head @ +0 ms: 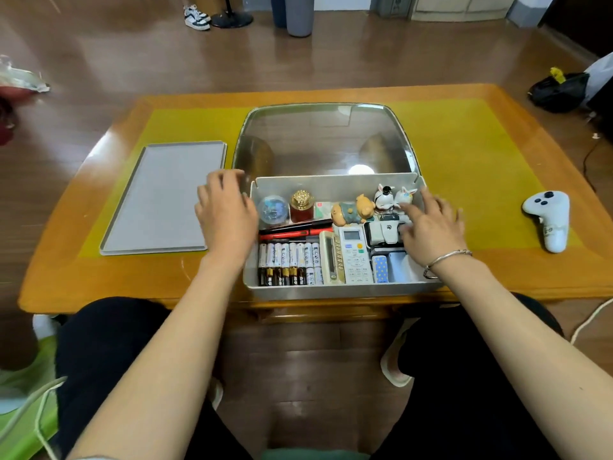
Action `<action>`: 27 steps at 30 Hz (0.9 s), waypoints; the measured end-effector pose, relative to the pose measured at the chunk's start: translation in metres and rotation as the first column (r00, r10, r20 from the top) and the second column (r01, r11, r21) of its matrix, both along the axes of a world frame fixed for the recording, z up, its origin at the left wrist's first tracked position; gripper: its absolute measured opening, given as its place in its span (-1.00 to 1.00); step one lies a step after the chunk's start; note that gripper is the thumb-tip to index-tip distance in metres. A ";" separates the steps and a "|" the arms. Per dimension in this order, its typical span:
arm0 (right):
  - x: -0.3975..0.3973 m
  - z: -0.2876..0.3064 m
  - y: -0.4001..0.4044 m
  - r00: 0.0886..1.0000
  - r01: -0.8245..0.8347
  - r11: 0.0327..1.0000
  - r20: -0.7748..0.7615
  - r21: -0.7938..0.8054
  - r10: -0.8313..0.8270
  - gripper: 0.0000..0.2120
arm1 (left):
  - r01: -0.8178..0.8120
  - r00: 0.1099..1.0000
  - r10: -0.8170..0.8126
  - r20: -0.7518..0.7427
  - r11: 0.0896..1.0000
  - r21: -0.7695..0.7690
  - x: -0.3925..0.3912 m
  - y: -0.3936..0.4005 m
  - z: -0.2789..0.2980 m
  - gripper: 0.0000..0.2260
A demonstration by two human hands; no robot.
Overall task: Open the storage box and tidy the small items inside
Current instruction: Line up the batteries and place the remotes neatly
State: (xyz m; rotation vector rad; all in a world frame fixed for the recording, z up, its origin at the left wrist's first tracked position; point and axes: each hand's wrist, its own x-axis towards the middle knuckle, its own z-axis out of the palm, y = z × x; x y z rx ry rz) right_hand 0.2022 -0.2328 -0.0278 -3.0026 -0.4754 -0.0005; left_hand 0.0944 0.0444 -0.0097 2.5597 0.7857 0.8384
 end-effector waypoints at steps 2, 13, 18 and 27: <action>0.000 -0.003 0.003 0.999 0.014 1.000 -0.029 -0.008 -0.014 -0.55 | -0.116 0.989 0.116 -0.095 0.993 -0.001 -0.004 0.024 -0.012 -0.64; 0.001 -0.018 0.008 0.996 0.043 0.996 -0.069 -0.080 -0.048 -0.49 | -0.030 0.851 0.047 -0.524 0.999 0.039 -0.010 0.059 -0.075 -0.64; 0.000 -0.019 0.010 0.997 0.049 0.992 -0.052 -0.114 -0.055 -0.50 | -0.015 0.864 -0.010 -0.503 0.999 -0.047 -0.006 0.057 -0.066 -0.64; 0.004 -0.013 0.010 0.991 0.049 0.993 -0.116 -0.111 -0.062 -0.45 | -0.136 0.833 0.247 -0.495 0.959 0.250 -0.004 0.074 -0.034 -0.70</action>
